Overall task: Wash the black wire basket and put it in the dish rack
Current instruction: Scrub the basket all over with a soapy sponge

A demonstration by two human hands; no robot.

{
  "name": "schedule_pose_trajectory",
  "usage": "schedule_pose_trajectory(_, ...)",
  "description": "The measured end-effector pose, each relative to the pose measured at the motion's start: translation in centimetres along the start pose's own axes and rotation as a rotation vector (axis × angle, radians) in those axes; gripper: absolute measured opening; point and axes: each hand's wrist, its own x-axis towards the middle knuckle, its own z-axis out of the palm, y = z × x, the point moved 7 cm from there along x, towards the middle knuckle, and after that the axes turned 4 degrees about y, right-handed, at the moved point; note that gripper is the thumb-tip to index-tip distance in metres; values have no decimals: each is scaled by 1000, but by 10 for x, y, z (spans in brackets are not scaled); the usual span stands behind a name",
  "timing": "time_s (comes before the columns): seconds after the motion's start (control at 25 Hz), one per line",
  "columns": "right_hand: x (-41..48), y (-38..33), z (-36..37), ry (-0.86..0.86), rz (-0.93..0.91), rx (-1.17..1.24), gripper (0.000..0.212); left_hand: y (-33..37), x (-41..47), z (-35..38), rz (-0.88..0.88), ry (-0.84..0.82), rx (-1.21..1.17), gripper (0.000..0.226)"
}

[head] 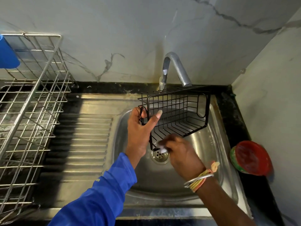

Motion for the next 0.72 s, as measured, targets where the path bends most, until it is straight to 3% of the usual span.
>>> schedule_pose_trajectory(0.12,9,21,-16,86,83,-53,29,2,1,0,14,3,22,60)
schedule_pose_trajectory(0.32,-11,-21,13,61,-54,-76,20,4,2,0,52,14,79,52)
schedule_pose_trajectory(0.44,-6,10,-10,57,98,33,23,4,-2,-6,43,7,66,54)
schedule_pose_trajectory(0.6,-1,15,-24,229,296,258,27,2,-2,-6,32,20,61,54)
schedule_pose_trajectory(0.72,-4,-5,1,204,150,-21,17,2,-3,-1,34,32,88,50)
